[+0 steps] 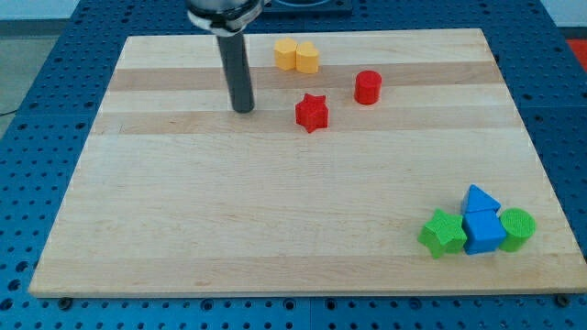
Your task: Push red star closer to the green star
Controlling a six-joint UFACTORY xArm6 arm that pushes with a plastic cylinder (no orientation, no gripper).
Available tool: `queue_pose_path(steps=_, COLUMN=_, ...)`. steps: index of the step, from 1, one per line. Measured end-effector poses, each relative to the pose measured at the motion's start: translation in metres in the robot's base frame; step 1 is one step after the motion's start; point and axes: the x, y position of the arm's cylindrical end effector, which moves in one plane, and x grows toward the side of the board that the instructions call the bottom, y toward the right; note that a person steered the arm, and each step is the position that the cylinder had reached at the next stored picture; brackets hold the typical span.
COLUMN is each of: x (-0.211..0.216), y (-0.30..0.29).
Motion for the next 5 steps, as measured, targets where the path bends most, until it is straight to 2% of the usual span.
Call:
queue_pose_path(steps=1, x=-0.001, y=0.044)
queue_pose_path(steps=2, x=0.018, y=0.080)
queue_pose_path(steps=5, x=0.098, y=0.110)
